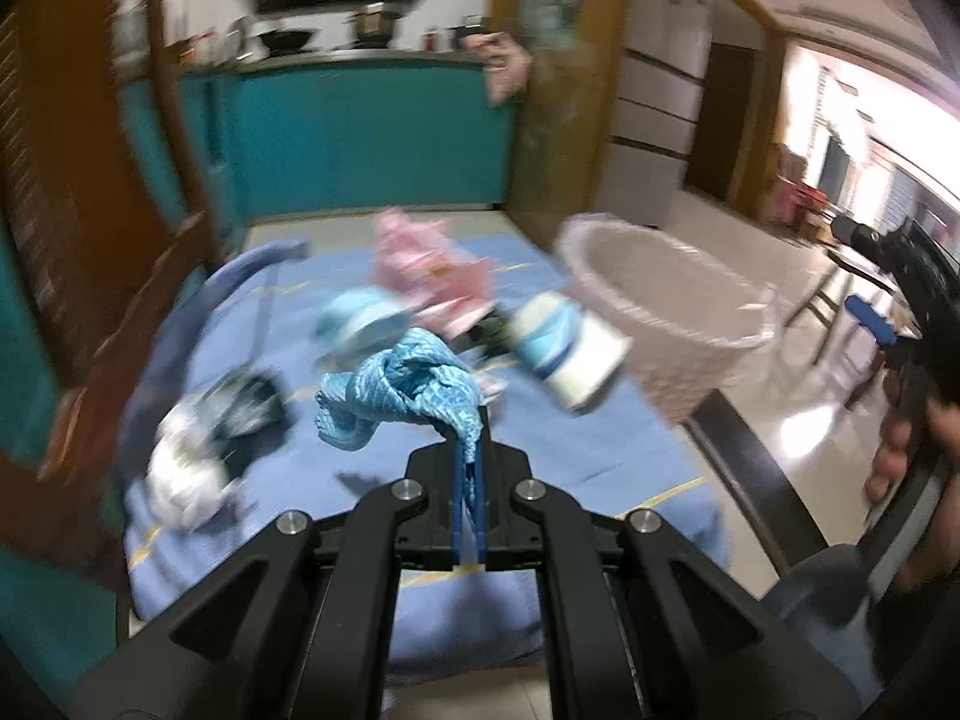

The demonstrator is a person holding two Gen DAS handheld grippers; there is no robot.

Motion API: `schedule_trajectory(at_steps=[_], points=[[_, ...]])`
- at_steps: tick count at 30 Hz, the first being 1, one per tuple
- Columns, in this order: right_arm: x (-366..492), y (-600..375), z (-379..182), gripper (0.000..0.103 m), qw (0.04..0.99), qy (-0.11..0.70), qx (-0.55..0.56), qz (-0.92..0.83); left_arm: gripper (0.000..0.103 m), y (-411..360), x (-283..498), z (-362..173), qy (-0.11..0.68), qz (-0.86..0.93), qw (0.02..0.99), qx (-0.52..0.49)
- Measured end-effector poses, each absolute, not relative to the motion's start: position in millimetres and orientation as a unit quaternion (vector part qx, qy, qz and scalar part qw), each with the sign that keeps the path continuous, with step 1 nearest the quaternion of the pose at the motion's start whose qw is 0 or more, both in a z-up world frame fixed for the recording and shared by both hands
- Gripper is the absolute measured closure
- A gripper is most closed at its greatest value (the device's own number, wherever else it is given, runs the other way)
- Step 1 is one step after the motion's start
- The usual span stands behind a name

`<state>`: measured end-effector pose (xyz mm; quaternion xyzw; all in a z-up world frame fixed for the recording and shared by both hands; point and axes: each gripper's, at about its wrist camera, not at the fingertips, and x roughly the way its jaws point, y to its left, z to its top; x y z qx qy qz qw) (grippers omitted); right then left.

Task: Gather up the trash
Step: 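Carry the blue cloth with the left gripper into the basket and release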

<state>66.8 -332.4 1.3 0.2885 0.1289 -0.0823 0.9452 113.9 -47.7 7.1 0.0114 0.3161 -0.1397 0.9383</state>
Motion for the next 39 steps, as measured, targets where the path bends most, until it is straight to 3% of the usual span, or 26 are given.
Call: schedule_trajectory(at_steps=[9,13,15,16,17,22,27,35,39], points=[[45.5,-355.1,-10.9,0.004,0.920,0.128,0.350,-0.119,0.099,-195.1,182.9,95.9,0.240,-0.284,0.926,0.070],[47.5,-354.9,-11.2,0.004,0.920,0.126,0.349,-0.129,0.098,-254.2,223.8,107.8,0.226,-0.300,0.923,0.089],[44.2,-356.0,-10.6,0.004,0.920,0.121,0.348,-0.133,0.079,-274.5,248.1,100.0,0.241,-0.308,0.917,0.083],[44.2,-356.3,-11.1,0.004,0.920,0.122,0.346,-0.134,0.035,-281.8,261.3,92.0,0.258,-0.297,0.915,0.088],[44.4,-356.3,-11.2,0.004,0.921,0.123,0.345,-0.134,0.010,-285.3,269.1,84.9,0.260,-0.270,0.922,0.095],[50.0,-352.6,-11.3,0.004,0.926,0.132,0.333,-0.122,0.008,-254.8,262.9,57.1,0.268,-0.229,0.929,0.113],[65.0,-333.9,-8.2,0.004,0.936,0.158,0.299,-0.092,0.005,-170.3,203.2,50.0,0.243,-0.193,0.944,0.109],[100.2,-272.4,-13.4,0.004,0.949,0.250,0.193,-0.014,0.003,-31.2,110.6,8.6,0.259,-0.087,0.962,-0.003],[103.7,-230.5,-10.2,0.004,0.957,0.264,0.115,0.028,0.003,9.0,101.6,-20.2,0.324,-0.024,0.944,-0.051]])
